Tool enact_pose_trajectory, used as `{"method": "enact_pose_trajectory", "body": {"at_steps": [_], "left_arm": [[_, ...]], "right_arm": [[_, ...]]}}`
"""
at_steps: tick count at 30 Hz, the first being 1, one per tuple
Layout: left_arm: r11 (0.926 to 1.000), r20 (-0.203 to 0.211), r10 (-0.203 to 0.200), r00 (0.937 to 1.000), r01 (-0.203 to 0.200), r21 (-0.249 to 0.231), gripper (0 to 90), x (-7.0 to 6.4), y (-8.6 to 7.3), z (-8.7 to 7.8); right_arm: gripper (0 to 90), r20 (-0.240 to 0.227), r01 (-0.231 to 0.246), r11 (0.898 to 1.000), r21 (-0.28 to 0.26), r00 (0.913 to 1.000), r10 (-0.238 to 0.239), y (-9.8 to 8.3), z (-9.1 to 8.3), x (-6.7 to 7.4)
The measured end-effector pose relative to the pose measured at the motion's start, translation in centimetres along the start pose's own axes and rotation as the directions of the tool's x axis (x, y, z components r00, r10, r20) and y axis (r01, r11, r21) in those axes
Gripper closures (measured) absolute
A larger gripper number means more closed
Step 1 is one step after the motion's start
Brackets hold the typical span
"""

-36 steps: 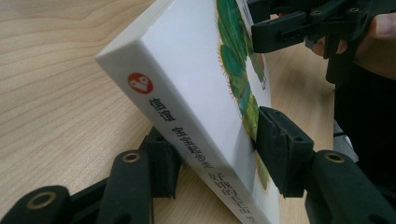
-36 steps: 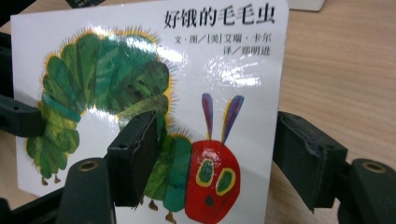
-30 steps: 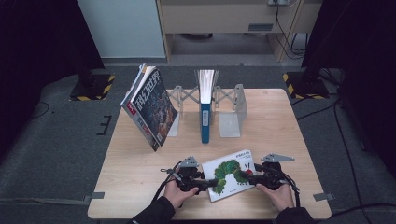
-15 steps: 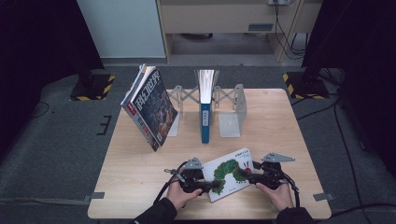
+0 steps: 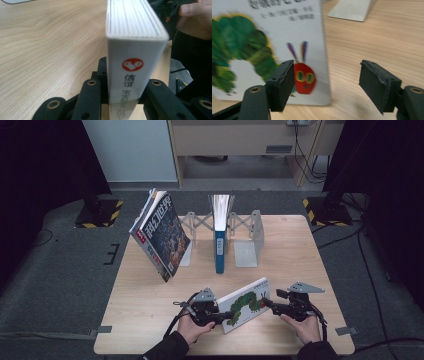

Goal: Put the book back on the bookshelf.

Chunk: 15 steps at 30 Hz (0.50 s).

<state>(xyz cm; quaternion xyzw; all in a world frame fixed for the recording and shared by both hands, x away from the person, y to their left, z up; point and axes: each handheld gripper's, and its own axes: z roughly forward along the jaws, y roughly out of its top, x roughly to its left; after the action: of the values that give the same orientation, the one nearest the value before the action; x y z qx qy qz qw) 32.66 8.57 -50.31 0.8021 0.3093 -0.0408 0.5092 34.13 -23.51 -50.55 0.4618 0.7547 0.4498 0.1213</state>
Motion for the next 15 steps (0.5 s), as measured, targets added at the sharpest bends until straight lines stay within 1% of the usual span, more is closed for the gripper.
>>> {"method": "enact_pose_trajectory", "body": {"at_steps": [3,6,8,11,12,13,15], "left_arm": [[0.9999,-0.011,-0.001,0.9999,0.001,-0.013,74.1,-0.4,0.4,-0.5],[0.9997,-0.019,-0.013,0.9997,0.012,-0.019,74.2,-0.4,0.8,-0.9],[0.9993,-0.024,-0.03,0.9993,0.029,-0.025,74.2,-0.4,1.0,-1.3],[0.9991,-0.039,-0.023,0.999,0.022,-0.036,74.3,-0.2,1.3,-1.8],[0.999,-0.045,-0.025,0.9987,0.023,-0.039,74.3,-0.1,1.5,-2.1],[0.9987,-0.053,-0.024,0.9983,0.022,-0.046,74.3,-0.1,1.6,-2.3],[0.998,-0.06,-0.03,0.9977,0.026,-0.058,74.2,0.1,1.9,-2.8]], "right_arm": [[25.8,0.048,0.019,1.0,0.023,0.9986,-0.02,-0.1,0.0,-0.4],[26.4,0.073,0.022,0.999,0.045,0.997,-0.026,-0.2,-0.1,-0.8],[26.7,0.089,0.03,0.998,0.049,0.9954,-0.034,-0.2,-0.2,-1.2],[26.2,0.115,0.029,0.998,0.049,0.9928,-0.034,-0.2,-0.5,-1.5],[26.0,0.125,0.033,0.998,0.053,0.9914,-0.039,-0.2,-0.5,-1.7],[25.8,0.145,0.047,0.997,0.064,0.9879,-0.056,-0.3,-0.6,-1.8],[25.5,0.184,0.071,0.992,0.105,0.9789,-0.09,-0.4,-0.6,-2.1]]}}
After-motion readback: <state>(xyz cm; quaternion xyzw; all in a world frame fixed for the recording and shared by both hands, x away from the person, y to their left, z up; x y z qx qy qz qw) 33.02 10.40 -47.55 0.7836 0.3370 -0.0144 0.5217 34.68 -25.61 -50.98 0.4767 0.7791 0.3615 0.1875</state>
